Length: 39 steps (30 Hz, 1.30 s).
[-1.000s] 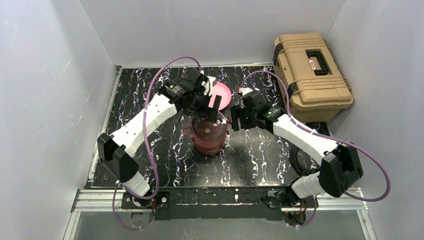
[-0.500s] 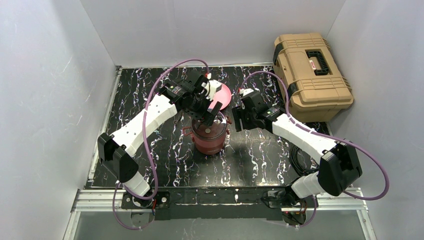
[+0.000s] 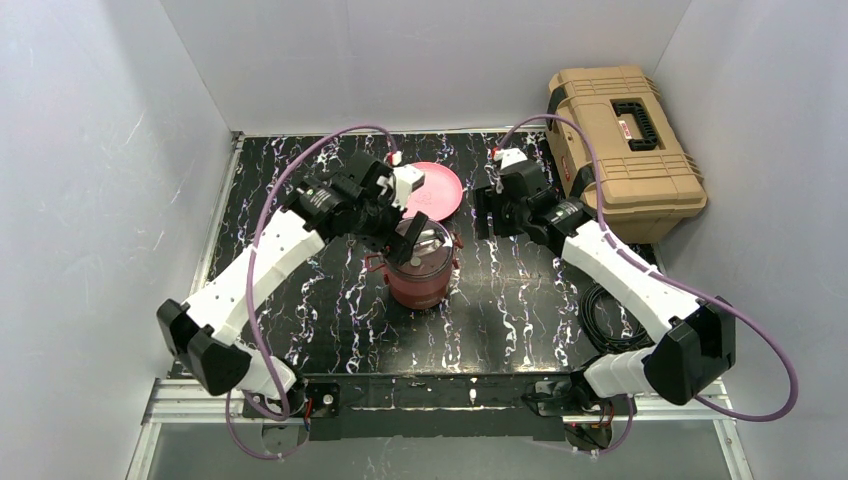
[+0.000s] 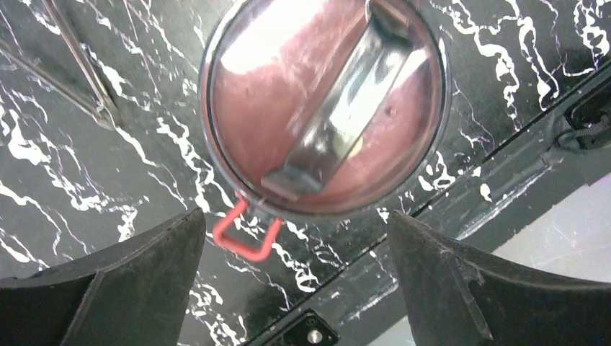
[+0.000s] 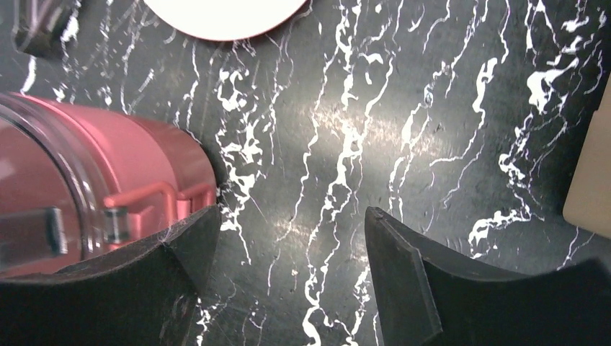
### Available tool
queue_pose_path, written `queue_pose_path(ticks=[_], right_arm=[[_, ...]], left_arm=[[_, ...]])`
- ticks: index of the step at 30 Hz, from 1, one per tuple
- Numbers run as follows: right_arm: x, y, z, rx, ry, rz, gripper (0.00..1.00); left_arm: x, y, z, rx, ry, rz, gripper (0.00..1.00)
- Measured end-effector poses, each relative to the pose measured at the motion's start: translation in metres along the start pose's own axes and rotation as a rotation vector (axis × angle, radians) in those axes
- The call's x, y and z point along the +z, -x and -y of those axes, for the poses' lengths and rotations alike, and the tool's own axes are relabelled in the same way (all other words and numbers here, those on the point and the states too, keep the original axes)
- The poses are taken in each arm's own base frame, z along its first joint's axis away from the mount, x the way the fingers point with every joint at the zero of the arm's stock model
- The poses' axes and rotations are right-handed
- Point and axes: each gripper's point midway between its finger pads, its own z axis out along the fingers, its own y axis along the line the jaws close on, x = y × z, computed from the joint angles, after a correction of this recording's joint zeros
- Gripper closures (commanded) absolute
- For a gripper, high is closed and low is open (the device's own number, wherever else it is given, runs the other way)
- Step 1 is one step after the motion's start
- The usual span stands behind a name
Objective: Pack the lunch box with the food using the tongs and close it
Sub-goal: Adjust the box lid on the packing box.
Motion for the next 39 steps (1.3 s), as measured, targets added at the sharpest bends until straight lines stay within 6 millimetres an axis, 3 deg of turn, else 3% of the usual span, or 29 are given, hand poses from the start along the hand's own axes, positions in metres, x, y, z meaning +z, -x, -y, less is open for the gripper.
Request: queue_pose_path(ticks=[5, 11, 15, 22, 39], right_arm=[[0.001, 0.022, -0.01, 0.017, 0.052, 0.04, 0.18], [0.004, 0.025, -0.025, 0.033, 0.13, 0.039, 0.18], [0.004, 0.027, -0.029, 0.038, 0.152, 0.046, 0.18], [-0.001, 0.021, -0.028, 0.044, 0.159, 0.048, 0.18], [0.0, 0.012, -0.029, 0.058, 0.166, 0.027, 0.18]], left_arm=[[-0.007, -0.024, 0.0, -0.064, 0.014, 0.012, 0.03], [0.008, -0.04, -0.004, -0.11, 0.027, 0.04, 0.03], [0.019, -0.037, -0.011, -0.109, 0.059, 0.088, 0.02], [0.019, -0.02, -0.029, -0.089, 0.134, 0.164, 0.02], [0.018, -0.019, -0.045, -0.022, 0.157, 0.181, 0.01]])
